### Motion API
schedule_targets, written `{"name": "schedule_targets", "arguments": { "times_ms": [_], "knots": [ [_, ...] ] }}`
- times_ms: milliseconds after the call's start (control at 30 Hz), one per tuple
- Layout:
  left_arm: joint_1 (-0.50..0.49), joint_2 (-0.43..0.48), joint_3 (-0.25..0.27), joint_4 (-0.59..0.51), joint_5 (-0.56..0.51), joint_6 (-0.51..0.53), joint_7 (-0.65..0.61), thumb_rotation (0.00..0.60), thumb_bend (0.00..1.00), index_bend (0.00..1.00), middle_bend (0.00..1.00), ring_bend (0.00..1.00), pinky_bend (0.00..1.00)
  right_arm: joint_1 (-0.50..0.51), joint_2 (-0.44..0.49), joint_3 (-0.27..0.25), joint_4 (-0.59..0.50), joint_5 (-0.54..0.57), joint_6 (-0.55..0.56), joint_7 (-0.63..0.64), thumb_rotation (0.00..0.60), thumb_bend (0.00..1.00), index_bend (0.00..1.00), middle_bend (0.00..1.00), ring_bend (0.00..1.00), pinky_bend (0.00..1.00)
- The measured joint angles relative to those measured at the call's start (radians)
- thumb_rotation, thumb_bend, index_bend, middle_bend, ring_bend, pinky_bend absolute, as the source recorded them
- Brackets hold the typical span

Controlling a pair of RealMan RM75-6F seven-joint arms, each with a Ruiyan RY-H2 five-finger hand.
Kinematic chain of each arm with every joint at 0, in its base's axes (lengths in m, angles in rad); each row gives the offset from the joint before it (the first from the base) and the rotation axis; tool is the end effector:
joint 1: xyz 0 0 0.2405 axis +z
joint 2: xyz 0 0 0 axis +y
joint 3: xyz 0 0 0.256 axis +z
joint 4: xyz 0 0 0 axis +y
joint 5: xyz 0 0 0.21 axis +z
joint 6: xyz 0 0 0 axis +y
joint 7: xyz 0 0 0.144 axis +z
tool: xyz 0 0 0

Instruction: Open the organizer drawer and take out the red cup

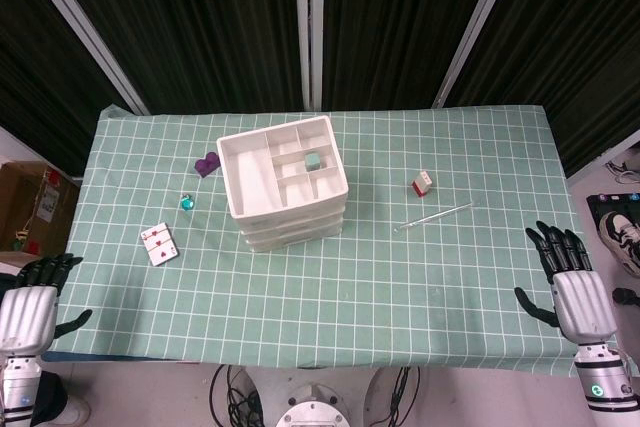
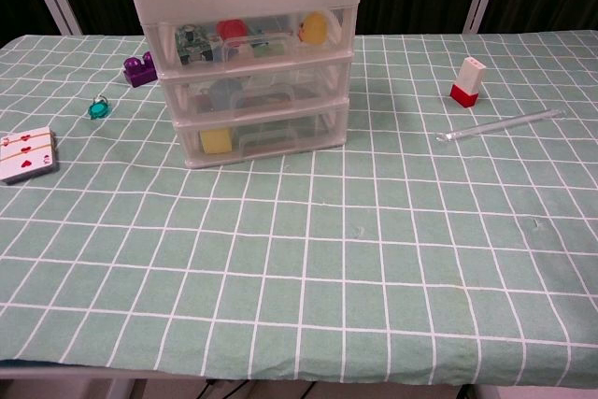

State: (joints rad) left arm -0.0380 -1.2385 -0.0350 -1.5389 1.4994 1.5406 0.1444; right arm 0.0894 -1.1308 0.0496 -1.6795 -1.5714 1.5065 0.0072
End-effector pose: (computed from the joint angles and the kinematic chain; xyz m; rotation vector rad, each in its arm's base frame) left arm -0.3203 0.1633 0.1323 -1.3659 -0.8315 -0.8171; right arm -0.2847 -0.1805 0.1489 1.4127 -0.9218 1.0286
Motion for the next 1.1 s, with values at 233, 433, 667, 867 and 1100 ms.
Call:
{"name": "schedule_targets", "arguments": {
  "times_ms": [233,433,667,867,1100],
  "knots": [
    [0.005,-0.006,0.002,0.005,0.003,0.010,0.005,0.600,0.04,0.23,0.19,0.17,0.19,-0.003,-0.019,0.010,0.024,-0.006,0.023,0.018,0.600,0.21,0.00,0.00,0.00,0.00],
    [0.009,-0.004,0.004,0.001,0.010,0.017,0.004,0.600,0.04,0.24,0.19,0.17,0.19,0.000,-0.023,0.006,0.026,-0.025,0.026,0.021,0.600,0.21,0.00,0.01,0.00,0.00],
    [0.002,-0.003,0.004,0.005,0.022,0.014,-0.006,0.600,0.04,0.24,0.19,0.17,0.19,0.074,-0.064,-0.006,0.003,-0.103,-0.048,0.104,0.600,0.24,0.00,0.26,0.13,0.21],
    [0.003,-0.002,0.004,0.012,0.027,0.020,-0.018,0.600,0.04,0.24,0.19,0.17,0.19,0.209,-0.132,0.000,-0.046,-0.113,-0.239,0.261,0.600,0.31,0.05,0.48,0.40,0.46],
    [0.009,-0.006,0.006,0.036,0.018,0.019,-0.045,0.600,0.04,0.24,0.19,0.17,0.19,0.385,-0.276,0.045,-0.042,-0.016,-0.492,0.526,0.600,0.38,0.06,0.56,0.51,0.56]
  ]
}}
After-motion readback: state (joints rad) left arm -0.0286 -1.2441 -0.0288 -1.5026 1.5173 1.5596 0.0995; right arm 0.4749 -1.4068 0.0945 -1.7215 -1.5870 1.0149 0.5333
